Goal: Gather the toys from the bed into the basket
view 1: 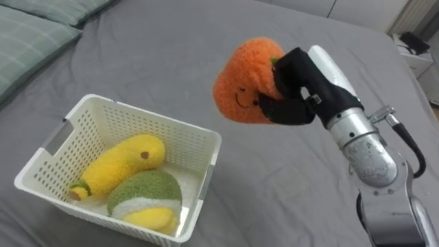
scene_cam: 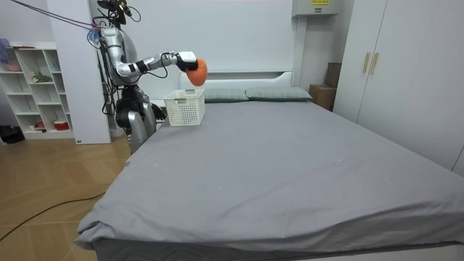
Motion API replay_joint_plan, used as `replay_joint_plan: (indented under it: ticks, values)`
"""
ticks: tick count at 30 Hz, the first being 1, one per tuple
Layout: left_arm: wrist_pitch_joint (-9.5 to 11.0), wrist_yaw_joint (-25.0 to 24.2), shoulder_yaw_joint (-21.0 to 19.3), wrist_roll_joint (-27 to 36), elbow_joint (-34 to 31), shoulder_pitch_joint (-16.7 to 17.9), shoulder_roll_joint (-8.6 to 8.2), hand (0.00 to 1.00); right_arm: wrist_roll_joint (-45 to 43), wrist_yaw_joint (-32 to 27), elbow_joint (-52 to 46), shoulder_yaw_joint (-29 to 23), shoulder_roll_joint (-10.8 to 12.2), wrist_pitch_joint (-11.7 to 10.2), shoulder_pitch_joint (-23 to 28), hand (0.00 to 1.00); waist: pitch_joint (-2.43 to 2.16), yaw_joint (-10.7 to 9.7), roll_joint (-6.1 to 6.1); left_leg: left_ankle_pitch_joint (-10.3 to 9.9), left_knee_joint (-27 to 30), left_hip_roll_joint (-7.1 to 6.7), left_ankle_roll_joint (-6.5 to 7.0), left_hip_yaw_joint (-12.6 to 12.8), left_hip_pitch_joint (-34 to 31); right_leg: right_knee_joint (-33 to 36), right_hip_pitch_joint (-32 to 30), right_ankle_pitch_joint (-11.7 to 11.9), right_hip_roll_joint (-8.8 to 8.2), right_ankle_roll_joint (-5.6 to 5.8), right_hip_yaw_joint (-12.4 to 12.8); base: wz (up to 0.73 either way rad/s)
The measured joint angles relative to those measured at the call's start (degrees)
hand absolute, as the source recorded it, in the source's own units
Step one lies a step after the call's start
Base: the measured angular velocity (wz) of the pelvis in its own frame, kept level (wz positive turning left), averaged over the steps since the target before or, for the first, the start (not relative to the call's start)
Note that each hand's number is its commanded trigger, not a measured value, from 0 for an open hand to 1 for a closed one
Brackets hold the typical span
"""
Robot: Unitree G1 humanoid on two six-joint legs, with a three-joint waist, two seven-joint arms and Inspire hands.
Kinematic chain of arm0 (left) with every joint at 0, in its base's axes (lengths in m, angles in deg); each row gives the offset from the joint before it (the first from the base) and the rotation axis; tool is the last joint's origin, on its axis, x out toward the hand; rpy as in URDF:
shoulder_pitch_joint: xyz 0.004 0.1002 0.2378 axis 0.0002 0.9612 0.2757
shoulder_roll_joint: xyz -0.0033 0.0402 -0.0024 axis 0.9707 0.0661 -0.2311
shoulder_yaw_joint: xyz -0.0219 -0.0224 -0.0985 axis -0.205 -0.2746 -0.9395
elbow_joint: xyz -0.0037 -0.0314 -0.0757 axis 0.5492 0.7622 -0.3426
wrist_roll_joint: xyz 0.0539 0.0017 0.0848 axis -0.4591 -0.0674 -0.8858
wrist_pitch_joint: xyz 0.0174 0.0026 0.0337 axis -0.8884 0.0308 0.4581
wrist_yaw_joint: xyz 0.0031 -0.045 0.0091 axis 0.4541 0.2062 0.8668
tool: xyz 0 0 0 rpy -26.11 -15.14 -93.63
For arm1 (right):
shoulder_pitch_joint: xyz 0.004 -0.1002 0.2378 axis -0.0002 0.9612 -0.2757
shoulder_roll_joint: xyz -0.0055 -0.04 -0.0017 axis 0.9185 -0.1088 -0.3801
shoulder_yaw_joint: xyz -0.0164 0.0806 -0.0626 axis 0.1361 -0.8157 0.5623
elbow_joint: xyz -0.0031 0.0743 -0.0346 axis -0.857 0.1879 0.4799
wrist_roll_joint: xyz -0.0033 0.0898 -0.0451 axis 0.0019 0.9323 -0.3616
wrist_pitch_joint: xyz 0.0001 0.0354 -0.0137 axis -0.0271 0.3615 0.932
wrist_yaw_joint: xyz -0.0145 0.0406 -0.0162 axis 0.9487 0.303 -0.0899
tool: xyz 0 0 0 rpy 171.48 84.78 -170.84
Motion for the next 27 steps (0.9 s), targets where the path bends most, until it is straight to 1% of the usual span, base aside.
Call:
replay_joint_plan:
  ticks: [2,4,7,8,9,10,11,13,14,16,17,18,19,20,24,27]
  values:
    - [-0.01,-0.29,0.23,-0.14,-0.69,-0.04,0.0,0.0,0.39,0.39,0.0,1.13,0.25,-0.02,-0.01,1.0,0.03,0.24,0.02,0.0,-0.01,-0.03,0.0,-0.46,-0.07,0.0,0.06,0.0,-0.02,0.0,-0.15,0.1]
    - [0.0,-1.02,0.85,-0.19,-0.77,-0.82,0.1,0.0,0.38,0.43,-0.01,2.45,0.26,-0.02,-0.3,1.0,0.11,1.26,0.14,0.0,-0.05,-0.03,0.0,-0.65,-0.17,0.0,0.01,-0.01,-0.02,0.01,-0.38,0.04]
    - [0.01,-1.35,0.89,-0.17,-0.77,-1.46,0.11,0.0,0.2,0.48,-0.74,3.27,0.22,-0.04,-0.7,1.0,0.06,2.07,0.0,0.0,-0.06,-0.03,0.0,-0.88,-0.51,0.01,-0.34,-0.01,0.02,0.02,-0.43,0.03]
    - [0.02,-1.43,0.9,-0.17,-0.77,-1.53,0.11,0.0,0.19,0.48,-0.75,3.59,0.21,-0.04,-1.07,1.0,0.06,2.23,-0.06,0.0,-0.06,-0.03,0.0,-0.88,-0.59,0.01,-0.43,-0.01,0.02,0.02,-0.44,0.0]
    - [0.02,-1.61,0.96,-0.17,-0.74,-1.75,0.1,0.0,0.18,0.48,-0.76,4.4,0.16,-0.02,-1.91,1.0,-0.02,2.46,-0.36,0.0,-0.06,-0.04,0.0,-0.91,-0.68,-0.01,-0.49,-0.01,0.03,0.02,-0.5,0.0]
    - [0.02,-1.9,0.97,-0.14,-0.59,-2.16,0.12,0.0,0.33,0.47,-0.8,5.23,0.2,-0.03,-2.57,1.0,0.08,2.86,-0.38,0.0,-0.06,-0.04,0.0,-0.96,-0.75,-0.03,-0.5,-0.01,0.03,0.02,-0.64,0.0]
    - [0.02,-2.05,0.98,-0.12,-0.59,-2.39,0.15,0.0,0.36,0.48,-0.83,5.67,0.19,-0.03,-2.84,1.0,0.08,3.06,-0.42,0.0,-0.06,-0.04,0.0,-1.05,-0.85,-0.03,-0.51,-0.01,0.03,0.02,-0.7,0.07]
    - [0.04,-2.21,1.04,-0.08,-0.6,-3.02,0.16,0.0,1.12,0.53,-0.84,7.65,0.36,-0.06,-4.42,1.0,0.17,3.21,-0.51,0.01,-0.02,-0.07,0.0,-1.55,-1.02,-0.07,-0.59,-0.01,0.0,0.02,-0.86,0.11]
    - [0.04,-2.23,1.06,-0.09,-0.63,-3.11,0.12,0.0,1.5,0.54,-0.85,7.97,0.48,-0.06,-4.76,0.96,0.18,3.44,-0.49,0.01,-0.02,-0.07,0.0,-1.61,-1.06,-0.09,-0.6,-0.01,0.0,0.02,-0.87,0.06]
    - [0.04,-2.23,1.06,-0.1,-0.64,-3.74,-0.06,0.0,1.81,0.54,-0.86,9.18,1.06,-0.07,-5.79,0.71,0.16,4.52,-0.59,0.01,-0.03,-0.07,0.0,-1.73,-1.08,-0.15,-0.62,-0.01,0.01,0.02,-0.88,0.02]
    - [0.04,-2.23,1.07,-0.1,-0.64,-3.86,-0.08,0.0,1.9,0.54,-0.86,9.45,1.21,-0.07,-5.96,0.5,0.14,4.61,-0.62,0.01,-0.03,-0.07,0.0,-1.89,-1.1,-0.15,-0.6,-0.01,0.01,0.02,-0.91,0.09]
    - [0.04,-2.15,1.17,-0.1,-0.61,-3.99,-0.08,0.0,2.08,0.54,-0.86,9.93,1.44,-0.08,-6.15,0.38,0.15,4.69,-0.61,0.01,-0.03,-0.1,0.01,-2.25,-1.11,-0.13,-0.52,-0.01,0.0,0.02,-0.94,0.1]
    - [0.04,-1.97,1.43,-0.08,-0.53,-3.99,-0.06,0.0,2.09,0.54,-0.85,10.5,1.46,-0.08,-6.36,0.05,0.18,4.9,-0.56,0.01,-0.02,-0.11,0.02,-2.28,-1.13,-0.11,-0.53,-0.01,0.0,0.02,-0.93,0.07]
    - [0.03,-1.94,1.54,-0.04,-0.47,-3.99,-0.05,0.0,2.04,0.52,-0.84,10.89,1.45,-0.08,-6.51,0.0,0.2,5.07,-0.53,0.01,-0.03,-0.11,0.02,-2.26,-1.16,-0.12,-0.56,-0.01,-0.01,0.02,-0.87,0.0]
    - [-0.01,-1.88,2.16,-0.01,-0.14,-4.33,-0.09,0.0,2.05,0.52,-0.17,12.38,1.32,-0.07,-6.67,0.0,0.35,6.0,-0.31,0.01,-0.06,-0.11,0.01,-2.25,-1.18,-0.11,-0.58,-0.02,0.01,0.03,-0.59,0.0]
    - [-0.04,-1.88,2.16,0.0,0.09,-4.29,-0.09,0.0,1.79,0.52,0.1,13.73,1.37,-0.03,-6.67,0.0,0.41,6.02,-0.23,0.01,-0.05,-0.11,0.01,-2.25,-1.22,-0.11,-0.58,-0.03,0.03,0.03,-0.5,0.0]
